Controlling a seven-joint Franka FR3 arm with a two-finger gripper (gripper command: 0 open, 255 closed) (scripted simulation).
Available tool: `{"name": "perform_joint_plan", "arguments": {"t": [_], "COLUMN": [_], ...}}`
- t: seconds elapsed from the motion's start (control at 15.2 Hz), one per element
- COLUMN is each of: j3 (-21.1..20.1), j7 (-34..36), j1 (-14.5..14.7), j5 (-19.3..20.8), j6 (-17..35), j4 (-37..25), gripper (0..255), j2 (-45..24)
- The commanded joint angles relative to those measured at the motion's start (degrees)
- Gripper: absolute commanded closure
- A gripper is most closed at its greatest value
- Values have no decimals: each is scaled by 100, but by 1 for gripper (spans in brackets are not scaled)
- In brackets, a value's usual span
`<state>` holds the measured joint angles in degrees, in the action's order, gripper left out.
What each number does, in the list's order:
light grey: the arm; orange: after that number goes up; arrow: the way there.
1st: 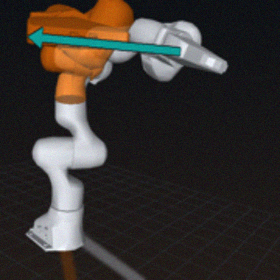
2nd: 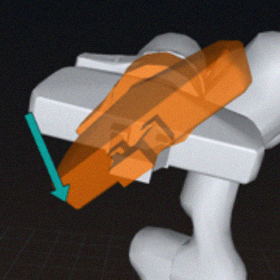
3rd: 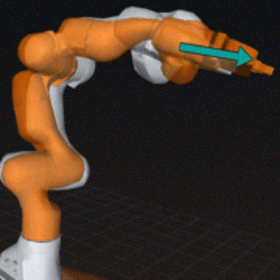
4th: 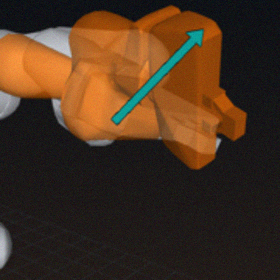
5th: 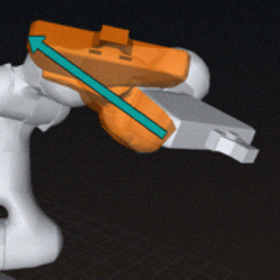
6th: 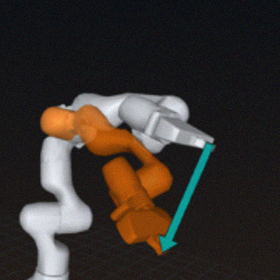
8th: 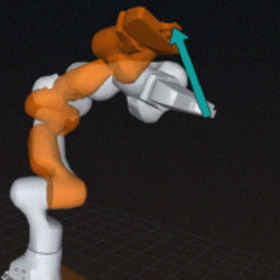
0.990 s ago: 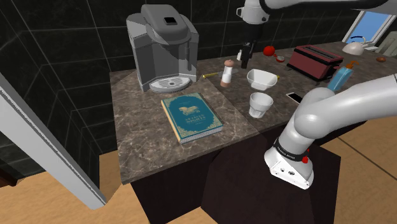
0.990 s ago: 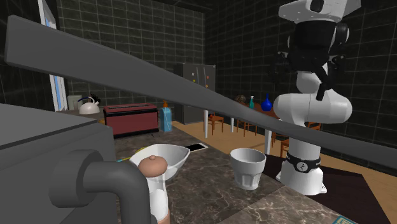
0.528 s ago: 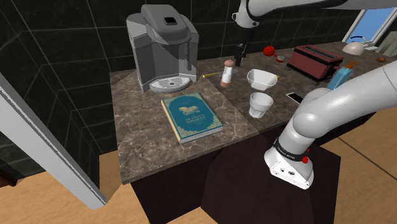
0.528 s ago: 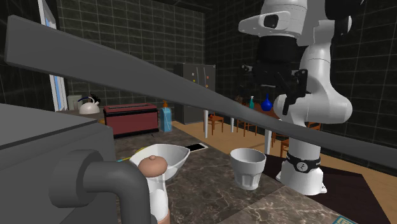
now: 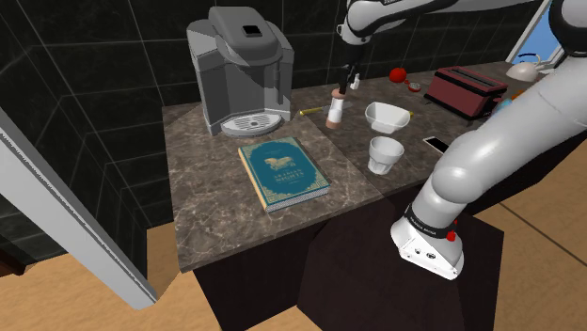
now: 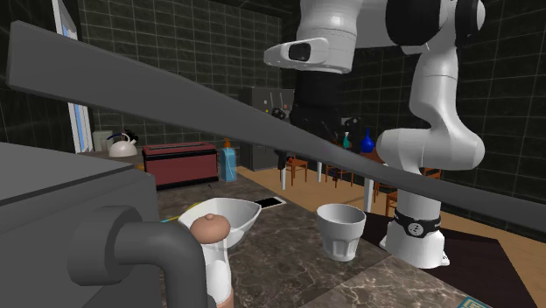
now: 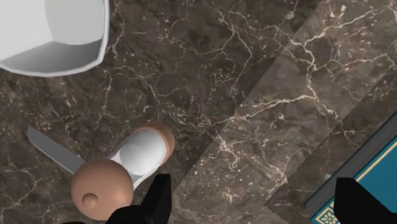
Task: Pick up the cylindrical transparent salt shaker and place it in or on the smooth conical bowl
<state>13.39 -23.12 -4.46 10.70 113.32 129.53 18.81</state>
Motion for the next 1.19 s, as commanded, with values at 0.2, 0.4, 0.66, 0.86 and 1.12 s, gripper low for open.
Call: {"name": "perform_joint_plan", "arguments": {"t": [0.2,0.4,0.66,0.86,1.12], "j3": [398,576,730,755,744], "j7": [-512,-835,-1283,-1475,-1517], "j1": [-101,-180,-353,-469,-495], "j5": [-252,-517,-960,-1176,-1240], "j6": [468,663,811,900,1169], "j4": [-652,-1128,-1869,-2188,-2056], "gripper": [0,0,0,0,0], "j2": [-1003,-1634,-2506,-2918,-3063]}}
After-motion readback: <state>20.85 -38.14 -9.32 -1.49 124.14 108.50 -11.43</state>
